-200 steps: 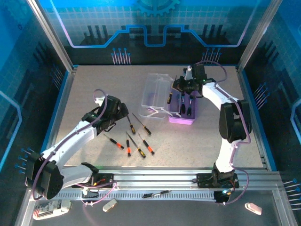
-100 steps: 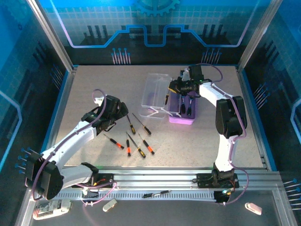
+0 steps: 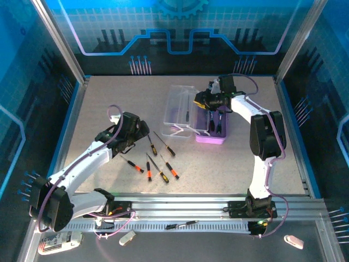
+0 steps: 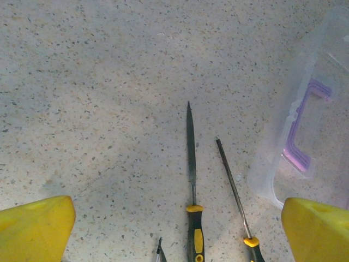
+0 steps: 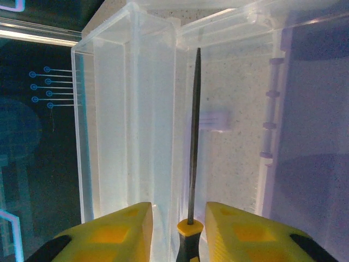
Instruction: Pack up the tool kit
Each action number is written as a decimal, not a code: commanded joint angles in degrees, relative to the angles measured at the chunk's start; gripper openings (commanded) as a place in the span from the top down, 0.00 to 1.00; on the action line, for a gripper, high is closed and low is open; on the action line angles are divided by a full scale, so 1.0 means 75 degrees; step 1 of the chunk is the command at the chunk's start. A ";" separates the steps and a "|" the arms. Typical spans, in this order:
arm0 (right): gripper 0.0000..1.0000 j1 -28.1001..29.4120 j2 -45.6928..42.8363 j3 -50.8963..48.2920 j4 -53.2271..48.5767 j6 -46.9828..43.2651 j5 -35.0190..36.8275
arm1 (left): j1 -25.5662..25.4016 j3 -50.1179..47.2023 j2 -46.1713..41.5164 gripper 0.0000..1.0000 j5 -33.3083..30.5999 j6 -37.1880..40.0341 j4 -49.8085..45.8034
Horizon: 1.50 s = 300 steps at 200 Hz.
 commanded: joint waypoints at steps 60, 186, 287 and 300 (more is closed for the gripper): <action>0.68 -0.0293 -0.2429 -0.1261 -0.0334 -0.0572 0.0472 | 0.0008 0.0400 0.1325 0.22 0.1270 0.0090 0.0058; 0.67 -0.0292 -0.4259 -0.3461 -0.0347 -0.1043 0.0875 | -0.1221 0.2067 0.4251 0.32 0.1006 0.0246 -0.1336; 0.67 -0.0157 -0.3922 -0.3447 0.0063 -0.0812 0.0669 | -0.1252 0.2015 0.4487 0.63 0.0997 0.0377 -0.1601; 0.68 -0.0161 -0.3908 -0.3439 0.0063 -0.0796 0.0703 | -0.1266 0.2042 0.4534 0.63 0.0977 0.0382 -0.1693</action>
